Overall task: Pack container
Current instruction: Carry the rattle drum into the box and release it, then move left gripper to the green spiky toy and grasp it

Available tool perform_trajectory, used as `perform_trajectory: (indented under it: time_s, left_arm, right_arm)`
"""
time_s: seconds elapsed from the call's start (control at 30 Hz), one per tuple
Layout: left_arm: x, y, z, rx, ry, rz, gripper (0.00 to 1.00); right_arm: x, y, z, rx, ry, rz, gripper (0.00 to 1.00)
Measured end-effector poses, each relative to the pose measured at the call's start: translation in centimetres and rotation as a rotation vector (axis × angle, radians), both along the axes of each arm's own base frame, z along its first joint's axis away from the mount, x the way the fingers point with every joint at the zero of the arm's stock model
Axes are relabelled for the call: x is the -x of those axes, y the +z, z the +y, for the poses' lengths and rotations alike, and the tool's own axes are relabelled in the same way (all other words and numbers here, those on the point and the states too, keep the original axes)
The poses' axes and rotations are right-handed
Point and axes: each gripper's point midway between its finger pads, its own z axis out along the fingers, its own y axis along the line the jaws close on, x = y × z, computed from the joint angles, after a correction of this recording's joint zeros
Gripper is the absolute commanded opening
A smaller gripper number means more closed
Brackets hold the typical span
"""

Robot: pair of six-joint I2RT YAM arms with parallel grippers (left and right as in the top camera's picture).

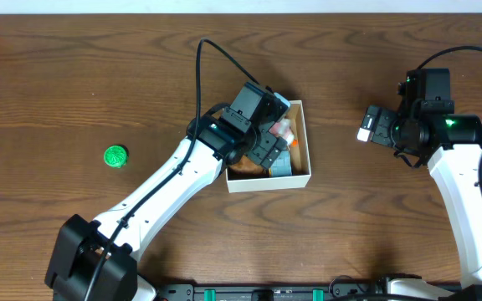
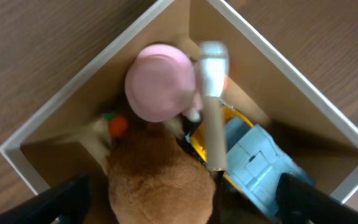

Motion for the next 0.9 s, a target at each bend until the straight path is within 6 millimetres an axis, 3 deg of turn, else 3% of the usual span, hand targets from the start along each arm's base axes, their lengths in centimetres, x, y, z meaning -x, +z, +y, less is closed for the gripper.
perform_trajectory:
  time_s: [0.13,0.27,0.37,0.47,0.57,0.7,0.9]
  left_arm:
    - [0.5,0.0,1.1,-0.026,0.024,0.022,0.98]
    - [0.7,1.6,4.9,-0.053,0.154,0.031,0.98]
    - [0.6,3.9,9.8,-0.045,0.319,0.027,0.98]
    - [0.5,6.1,16.0,-0.016,0.536,0.019,0.98]
    - [0.6,6.9,21.6,0.002,0.744,0.022,0.98]
    - [0.6,6.4,27.4,0.017,0.969,0.051,0.98]
    - [0.2,2.6,31.2,-0.019,1.105,0.176,0.98]
  right_arm:
    - [0.0,0.0,0.0,0.0,0.0,0.002,0.99]
    - [0.0,0.0,0.0,0.002,0.003,0.002,0.99]
    - [0.0,0.0,0.0,0.002,0.004,0.002,0.99]
    - [0.0,0.0,0.0,0.003,0.006,0.001,0.99]
    - [0.0,0.0,0.0,0.004,0.007,0.002,0.99]
    - [0.0,0.0,0.0,0.003,0.007,0.002,0.99]
    - [0.0,0.0,0.0,0.003,0.007,0.002,0.99]
